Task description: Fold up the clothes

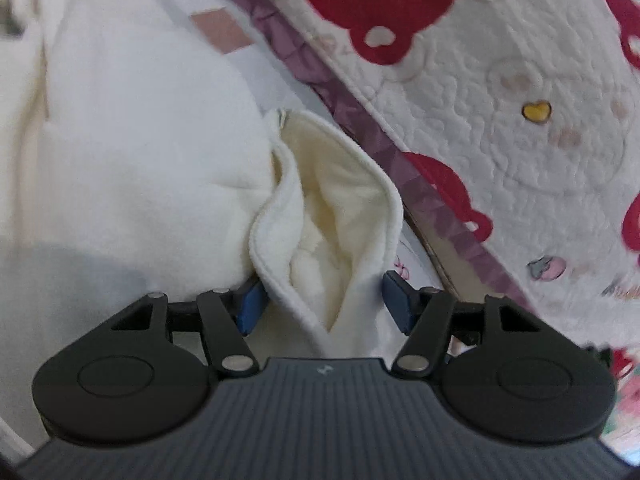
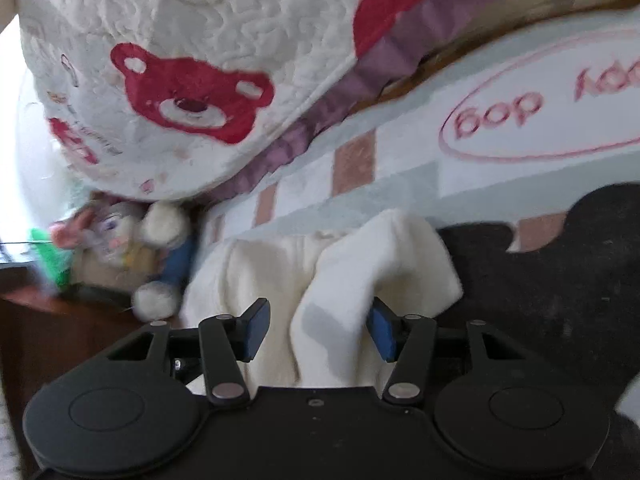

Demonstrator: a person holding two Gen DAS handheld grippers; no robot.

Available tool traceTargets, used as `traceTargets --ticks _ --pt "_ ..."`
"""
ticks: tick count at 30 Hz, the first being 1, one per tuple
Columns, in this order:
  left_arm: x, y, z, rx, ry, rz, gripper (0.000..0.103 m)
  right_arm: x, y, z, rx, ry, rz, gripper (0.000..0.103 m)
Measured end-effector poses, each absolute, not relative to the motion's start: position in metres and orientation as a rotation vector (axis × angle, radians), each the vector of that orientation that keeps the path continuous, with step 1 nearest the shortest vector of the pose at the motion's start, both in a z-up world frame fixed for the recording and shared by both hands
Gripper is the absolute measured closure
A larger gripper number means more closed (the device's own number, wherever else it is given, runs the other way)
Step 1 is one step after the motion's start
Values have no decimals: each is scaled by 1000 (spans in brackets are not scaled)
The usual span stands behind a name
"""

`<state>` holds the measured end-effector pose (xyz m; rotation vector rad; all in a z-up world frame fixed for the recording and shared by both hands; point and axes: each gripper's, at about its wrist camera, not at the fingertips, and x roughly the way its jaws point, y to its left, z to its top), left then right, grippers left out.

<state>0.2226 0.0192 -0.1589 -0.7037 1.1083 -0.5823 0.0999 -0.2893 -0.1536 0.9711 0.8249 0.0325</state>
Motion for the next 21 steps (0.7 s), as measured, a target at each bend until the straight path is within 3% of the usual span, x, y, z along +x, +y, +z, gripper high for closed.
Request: traceTargets --ticks 4,6,7,8,13,17,21 --pt "226 27 -148 -684 1095 -615 41 83 -250 -116 722 834 -117 44" --pt "218 34 -136 -675 1052 -583 41 57 -250 -110 792 708 -59 41" --pt "212 39 -130 -676 1028 -557 41 45 -255 -111 846 648 -14 33" --pt "203 44 -125 -667 1012 -531 41 34 -260 -113 884 615 -5 33" --pt "137 73 -118 -612 994 -483 39 -21 -266 -101 959 599 -127 33" --pt "76 99 -116 -602 1095 -459 37 -58 -266 -70 947 617 -139 33" --pt "62 109 -107 -519 1040 -352 35 -72 -262 -53 960 665 -97 33"
